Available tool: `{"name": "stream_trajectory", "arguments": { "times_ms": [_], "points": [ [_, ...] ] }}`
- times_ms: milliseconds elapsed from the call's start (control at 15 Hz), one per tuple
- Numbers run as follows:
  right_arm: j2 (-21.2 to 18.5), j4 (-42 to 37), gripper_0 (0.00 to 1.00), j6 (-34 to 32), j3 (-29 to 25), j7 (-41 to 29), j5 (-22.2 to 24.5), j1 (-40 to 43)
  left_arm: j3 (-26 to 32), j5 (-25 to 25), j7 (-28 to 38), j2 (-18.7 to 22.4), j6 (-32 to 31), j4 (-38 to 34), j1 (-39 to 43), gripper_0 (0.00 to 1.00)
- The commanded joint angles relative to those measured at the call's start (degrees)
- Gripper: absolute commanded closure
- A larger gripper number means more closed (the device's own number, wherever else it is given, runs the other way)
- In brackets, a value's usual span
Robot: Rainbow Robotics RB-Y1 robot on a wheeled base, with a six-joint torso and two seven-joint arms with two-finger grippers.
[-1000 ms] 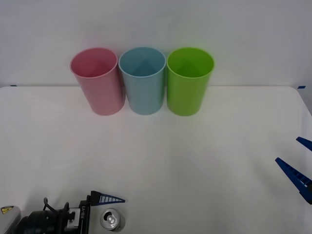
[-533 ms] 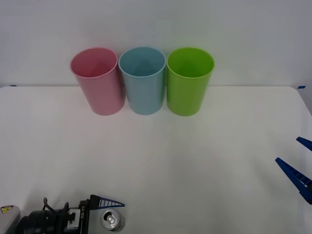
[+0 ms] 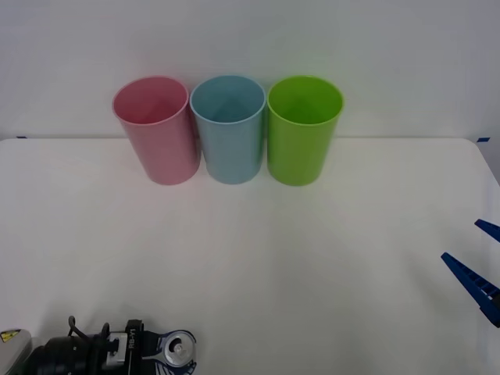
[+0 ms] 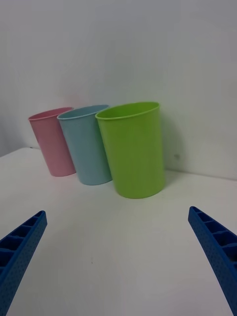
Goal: Grasp the object on the table and drop it into the matching bin: aluminum can to the light blue bin, PET bottle to the pink bin.
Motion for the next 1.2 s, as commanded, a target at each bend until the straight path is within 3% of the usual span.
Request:
{"name": "stream_trajectory", "arguments": {
  "times_ms": [67, 333, 733, 1200],
  "points": [
    [0.0, 0.0, 0.0, 0.0, 0.0, 0.0, 0.0, 0.0, 0.5, 0.19, 0.3, 0.0, 0.0, 0.0, 0.07, 1.0],
    [0.0, 0.0, 0.0, 0.0, 0.0, 0.0, 0.0, 0.0, 2.08, 1.07, 0.65, 0.18, 0.0, 0.0, 0.51, 1.0],
    [0.0, 0.0, 0.0, 0.0, 0.0, 0.0, 0.0, 0.0, 2.52, 9.77, 1.18, 1.05, 0.0, -0.79, 2.88, 1.0],
    [0.0, 0.0, 0.0, 0.0, 0.0, 0.0, 0.0, 0.0, 9.11, 17.41, 3.55, 1.14, 0.97, -3.87, 4.99, 1.0]
  ]
}}
